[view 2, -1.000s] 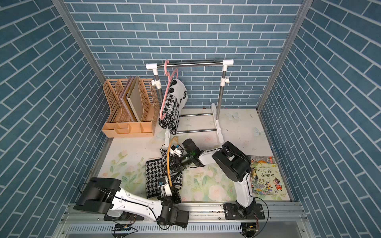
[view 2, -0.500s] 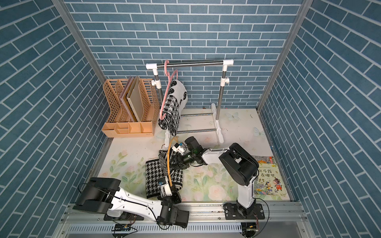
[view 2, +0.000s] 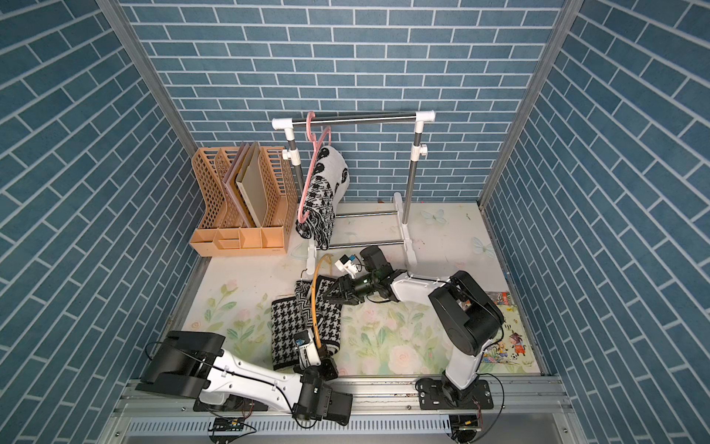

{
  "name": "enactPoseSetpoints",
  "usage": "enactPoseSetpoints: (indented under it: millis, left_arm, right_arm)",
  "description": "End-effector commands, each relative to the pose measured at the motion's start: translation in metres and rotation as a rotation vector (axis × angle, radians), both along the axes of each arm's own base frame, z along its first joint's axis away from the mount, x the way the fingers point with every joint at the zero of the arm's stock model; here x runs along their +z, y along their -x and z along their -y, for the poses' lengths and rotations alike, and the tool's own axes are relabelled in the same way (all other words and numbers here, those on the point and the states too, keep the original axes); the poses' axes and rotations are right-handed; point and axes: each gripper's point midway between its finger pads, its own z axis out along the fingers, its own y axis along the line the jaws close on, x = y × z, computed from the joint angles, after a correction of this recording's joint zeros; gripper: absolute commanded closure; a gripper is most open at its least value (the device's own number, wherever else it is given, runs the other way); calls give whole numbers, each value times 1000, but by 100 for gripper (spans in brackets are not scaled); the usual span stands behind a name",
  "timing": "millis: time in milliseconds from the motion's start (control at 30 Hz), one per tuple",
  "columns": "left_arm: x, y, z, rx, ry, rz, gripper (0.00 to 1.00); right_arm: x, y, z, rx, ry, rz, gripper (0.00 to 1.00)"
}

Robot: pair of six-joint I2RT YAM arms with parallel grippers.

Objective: Hang the scarf on the hanger

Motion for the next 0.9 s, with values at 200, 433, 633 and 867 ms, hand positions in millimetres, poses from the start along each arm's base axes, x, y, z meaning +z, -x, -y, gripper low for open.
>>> enactPoseSetpoints:
  millis: [200, 433, 633, 867]
  left_arm:
    - [-4, 167, 9, -375, 280, -163, 100]
    - [-1, 166, 9, -373, 277, -156, 100]
    - [1, 165, 10, -383, 270, -152, 100]
    - [2, 162, 11, -391, 261, -146, 100]
  right_arm:
    - [55, -6, 5, -35, -39, 182, 37]
    - [30, -14, -21, -2, 115, 267, 33]
    - [9, -23, -32, -11, 244, 326, 31]
    - [-14, 5, -49, 68, 288, 311, 35]
